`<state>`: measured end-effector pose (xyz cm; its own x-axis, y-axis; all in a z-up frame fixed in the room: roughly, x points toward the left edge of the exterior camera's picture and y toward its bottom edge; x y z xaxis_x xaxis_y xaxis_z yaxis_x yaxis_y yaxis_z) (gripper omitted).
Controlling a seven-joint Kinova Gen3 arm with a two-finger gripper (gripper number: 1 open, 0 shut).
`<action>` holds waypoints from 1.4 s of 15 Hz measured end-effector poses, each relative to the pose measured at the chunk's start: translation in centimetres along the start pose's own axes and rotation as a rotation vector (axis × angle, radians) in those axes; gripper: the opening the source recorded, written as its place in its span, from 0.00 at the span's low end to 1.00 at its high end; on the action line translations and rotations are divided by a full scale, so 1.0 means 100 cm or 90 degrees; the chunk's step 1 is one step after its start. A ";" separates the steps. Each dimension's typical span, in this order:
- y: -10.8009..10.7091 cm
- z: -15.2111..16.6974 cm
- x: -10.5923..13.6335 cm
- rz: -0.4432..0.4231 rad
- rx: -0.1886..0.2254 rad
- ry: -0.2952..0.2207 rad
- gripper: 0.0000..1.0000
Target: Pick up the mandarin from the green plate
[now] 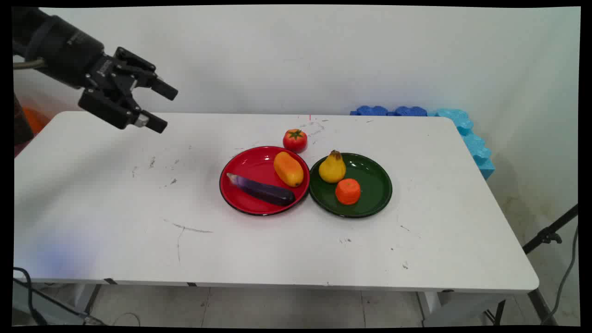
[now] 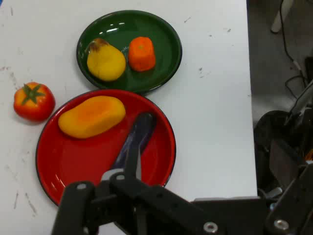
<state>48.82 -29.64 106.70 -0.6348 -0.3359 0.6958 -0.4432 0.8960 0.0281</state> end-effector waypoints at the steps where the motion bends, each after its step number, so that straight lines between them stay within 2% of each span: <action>1: 0.000 0.002 0.004 0.002 0.005 -0.004 1.00; 4: 0.004 0.015 0.025 0.001 0.018 -0.033 1.00; 9: 0.016 0.057 0.078 0.006 0.032 -0.089 1.00; 14: 0.019 0.126 0.118 0.024 0.047 -0.135 1.00; 21: 0.007 0.242 0.138 0.110 0.043 -0.186 1.00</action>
<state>24.41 -40.74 98.95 -0.8541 -0.2588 0.4512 -0.3484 0.9287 -0.1269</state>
